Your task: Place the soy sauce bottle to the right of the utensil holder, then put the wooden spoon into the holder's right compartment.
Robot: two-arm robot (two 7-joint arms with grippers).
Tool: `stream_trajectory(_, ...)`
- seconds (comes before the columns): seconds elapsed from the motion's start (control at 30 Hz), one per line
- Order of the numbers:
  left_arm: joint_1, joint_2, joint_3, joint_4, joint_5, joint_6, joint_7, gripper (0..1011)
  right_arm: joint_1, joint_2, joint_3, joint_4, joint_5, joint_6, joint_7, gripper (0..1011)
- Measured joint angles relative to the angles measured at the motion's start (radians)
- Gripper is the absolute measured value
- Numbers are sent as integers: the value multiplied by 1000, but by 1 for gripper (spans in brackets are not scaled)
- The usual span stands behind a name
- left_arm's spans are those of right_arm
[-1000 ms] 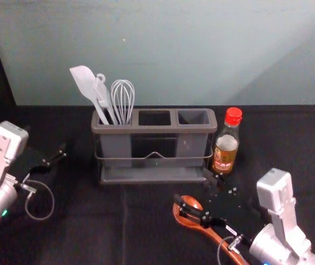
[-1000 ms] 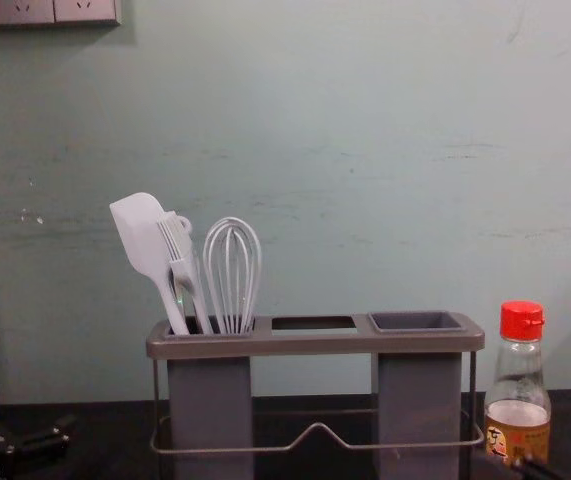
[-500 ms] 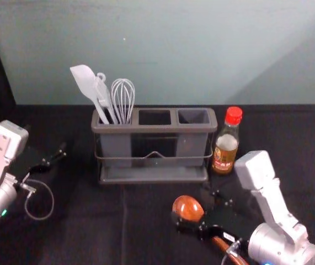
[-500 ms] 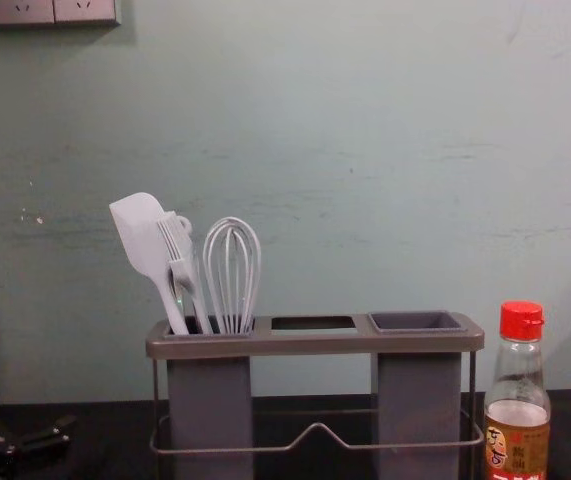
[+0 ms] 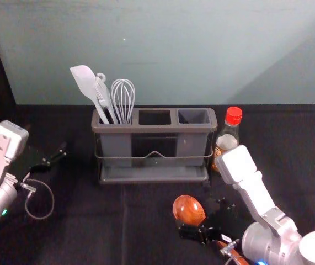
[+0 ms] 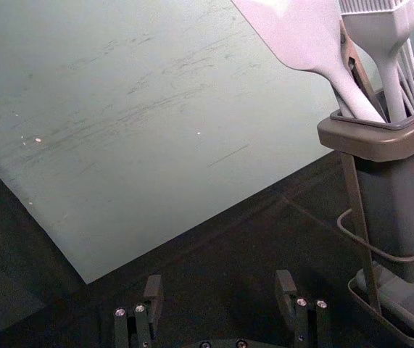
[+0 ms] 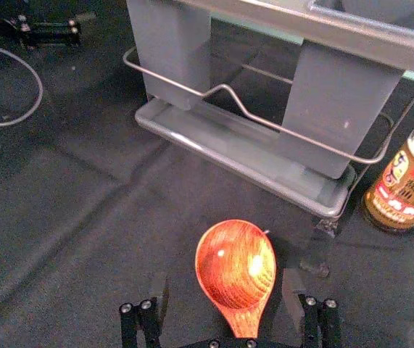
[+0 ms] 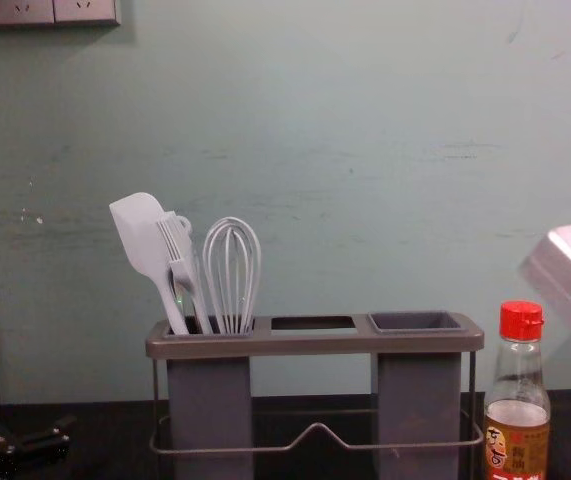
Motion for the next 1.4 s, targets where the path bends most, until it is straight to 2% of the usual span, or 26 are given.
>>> stream_trajectory(0.23,0,0,0,0,0,0,0,1012,59,-34,-8,36,-2,111,16,1003)
stream_trajectory(0.3,0,0,0,0,0,0,0,1011,91,-43,-12,58,-4,157,29,1003)
stream_trajectory(0.33,0,0,0,0,0,0,0,1011,91,-43,-12,58,-4,157,29,1003)
stream_trajectory(0.4,0,0,0,0,0,0,0,1011,118,-49,-14,78,-8,191,41,1002)
stream_trajectory(1.07,0,0,0,0,0,0,0,1011,212,-70,-43,157,-60,261,96,1002)
stream_trajectory(1.4,0,0,0,0,0,0,0,1011,247,-84,-75,190,-102,278,106,1003)
